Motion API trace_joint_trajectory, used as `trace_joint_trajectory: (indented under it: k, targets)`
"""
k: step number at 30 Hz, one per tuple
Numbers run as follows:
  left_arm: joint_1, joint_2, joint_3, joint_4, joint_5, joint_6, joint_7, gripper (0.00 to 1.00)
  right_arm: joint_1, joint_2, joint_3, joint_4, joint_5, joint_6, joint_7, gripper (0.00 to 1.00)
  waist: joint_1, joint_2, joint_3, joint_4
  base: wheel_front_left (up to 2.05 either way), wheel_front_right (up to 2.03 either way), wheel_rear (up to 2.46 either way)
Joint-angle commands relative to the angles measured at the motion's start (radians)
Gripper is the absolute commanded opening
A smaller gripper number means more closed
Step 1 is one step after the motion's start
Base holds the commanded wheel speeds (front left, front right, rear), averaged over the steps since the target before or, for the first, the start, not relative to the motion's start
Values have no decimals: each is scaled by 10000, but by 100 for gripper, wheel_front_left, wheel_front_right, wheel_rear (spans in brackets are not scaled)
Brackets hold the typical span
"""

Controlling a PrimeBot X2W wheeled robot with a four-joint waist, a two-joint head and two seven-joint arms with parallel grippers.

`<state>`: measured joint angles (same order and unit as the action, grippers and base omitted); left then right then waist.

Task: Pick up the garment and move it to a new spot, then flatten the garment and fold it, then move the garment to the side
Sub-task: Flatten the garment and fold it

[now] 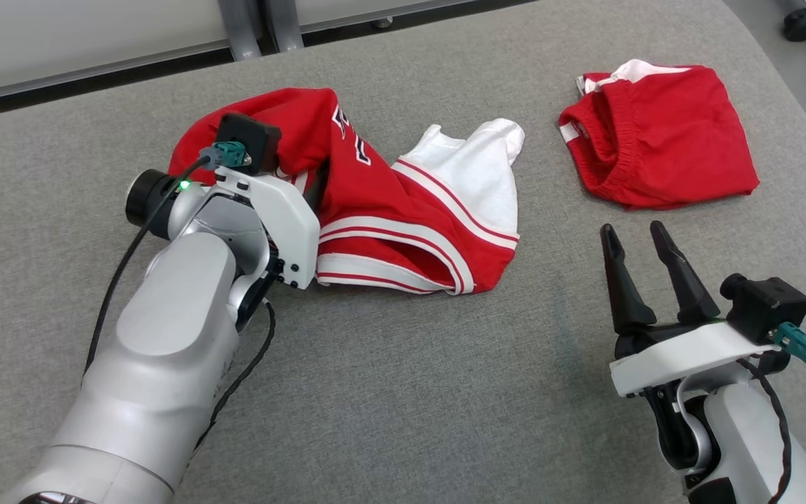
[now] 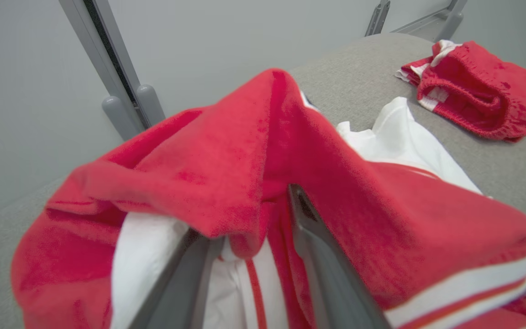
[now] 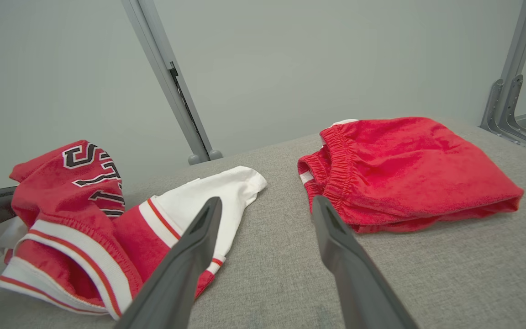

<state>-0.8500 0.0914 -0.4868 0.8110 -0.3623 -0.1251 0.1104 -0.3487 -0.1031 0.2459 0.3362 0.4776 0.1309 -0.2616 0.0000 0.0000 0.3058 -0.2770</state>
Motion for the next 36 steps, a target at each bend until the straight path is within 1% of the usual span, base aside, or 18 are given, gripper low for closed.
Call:
trace_joint_trajectory:
  k: [1,5,8,9,14,16,19,23,28,32,36]
  targets:
    - [-149,-25,-143,186,-27,-48,-269,100,89,-119,-90,62,48,-1,-47,100,0,0,-299,309,0,0,0]
    - [116,-172,-514,459,-255,-46,-956,100,320,-256,2,240,64,-1,-47,100,0,0,-892,814,0,0,0]
    - [531,-231,-808,281,-525,-51,-1365,100,472,-342,39,311,62,-1,-47,100,0,0,-1373,1168,0,0,0]
    - [531,-231,-808,281,-525,-51,-1365,100,472,-342,39,311,62,-1,-47,100,0,0,-1373,1168,0,0,0]
    - [1438,55,-891,-304,-805,-44,-2060,100,781,-501,75,277,76,0,-46,100,0,0,-1985,1769,0,0,0]
    - [1896,172,-848,-620,-873,46,-2265,100,969,-532,106,211,81,0,-47,100,0,0,-2154,2018,0,0,0]
    - [2616,396,-774,-1324,-917,338,-2596,100,1084,-563,267,117,50,0,-46,100,0,0,-2222,2382,0,0,0]
    - [3781,827,-566,-2560,-877,934,-3101,100,1029,-613,759,106,-37,0,-47,100,0,0,-2198,2881,0,0,0]
    - [5118,1183,-231,-4230,-927,1680,-3422,100,588,-717,1739,296,-166,0,132,100,0,0,-2206,3472,0,0,0]
    - [5995,1342,-10,-5131,-1109,2093,-3453,100,20,-757,2356,957,-511,-1,483,100,0,0,-2268,3927,0,0,0]
    - [6573,1342,44,-5720,-1323,2305,-3376,100,-677,-643,2633,2017,-1384,-1,1196,100,0,0,-2332,4368,0,0,0]
